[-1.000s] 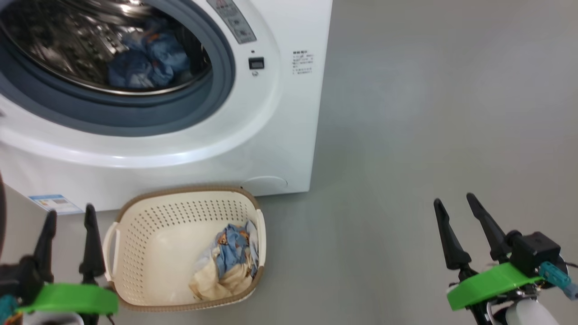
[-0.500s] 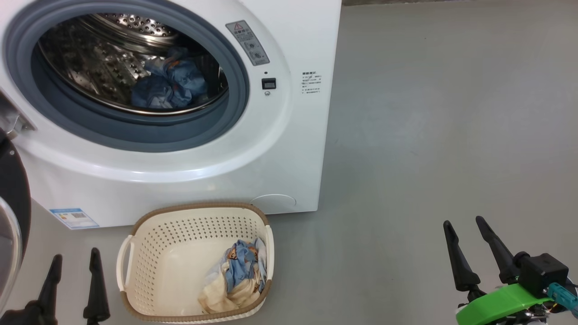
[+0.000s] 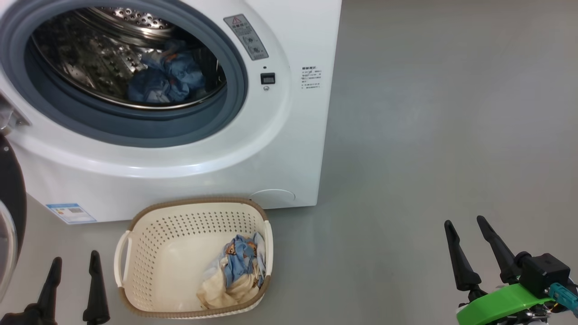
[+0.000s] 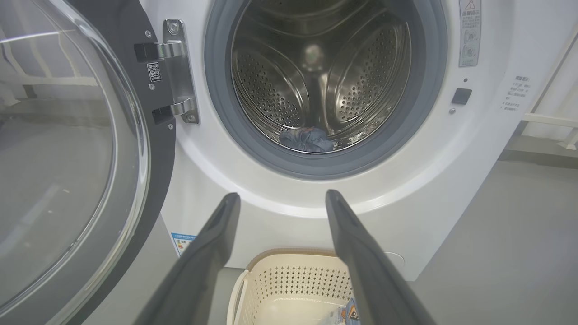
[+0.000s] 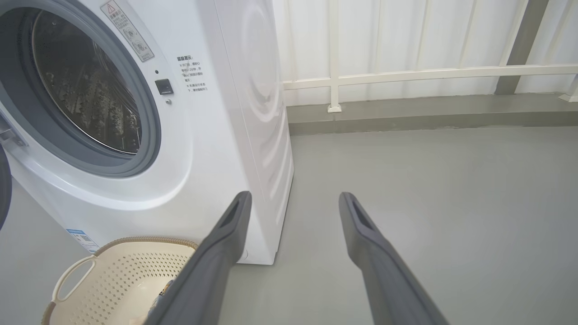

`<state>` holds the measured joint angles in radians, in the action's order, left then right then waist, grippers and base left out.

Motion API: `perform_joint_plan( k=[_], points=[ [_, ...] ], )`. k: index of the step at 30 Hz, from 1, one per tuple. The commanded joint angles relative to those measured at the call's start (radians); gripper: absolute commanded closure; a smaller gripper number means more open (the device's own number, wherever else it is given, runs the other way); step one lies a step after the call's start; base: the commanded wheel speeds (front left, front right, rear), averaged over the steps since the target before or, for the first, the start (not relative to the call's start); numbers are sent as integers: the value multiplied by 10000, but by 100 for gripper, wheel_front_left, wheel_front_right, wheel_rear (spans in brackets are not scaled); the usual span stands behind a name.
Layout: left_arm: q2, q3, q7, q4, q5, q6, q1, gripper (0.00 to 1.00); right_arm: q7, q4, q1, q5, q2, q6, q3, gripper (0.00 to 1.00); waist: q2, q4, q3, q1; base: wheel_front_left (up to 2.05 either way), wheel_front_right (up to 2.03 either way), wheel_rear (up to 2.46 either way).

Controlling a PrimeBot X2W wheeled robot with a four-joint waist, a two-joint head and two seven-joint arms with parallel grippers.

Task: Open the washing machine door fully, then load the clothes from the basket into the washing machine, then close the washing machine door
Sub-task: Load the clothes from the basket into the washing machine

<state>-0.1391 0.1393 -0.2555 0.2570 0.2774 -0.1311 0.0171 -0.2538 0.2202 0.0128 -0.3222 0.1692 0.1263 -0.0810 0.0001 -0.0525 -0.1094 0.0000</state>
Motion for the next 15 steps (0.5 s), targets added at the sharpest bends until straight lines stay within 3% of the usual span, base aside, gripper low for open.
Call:
perform_joint_plan(
  k=[1, 15],
  points=[
    [-157, 358, -63, -277, 44, 4, 262, 0, -80, -275, 183, -42, 170, 44, -164, 0, -1, -23, -93, 0, 0, 0, 0],
    [-395, -184, -63, 859, 591, 4, 1280, 0, -80, -631, 1314, 122, -158, 44, -343, 0, -1, -336, -1912, 0, 0, 0, 0]
  ],
)
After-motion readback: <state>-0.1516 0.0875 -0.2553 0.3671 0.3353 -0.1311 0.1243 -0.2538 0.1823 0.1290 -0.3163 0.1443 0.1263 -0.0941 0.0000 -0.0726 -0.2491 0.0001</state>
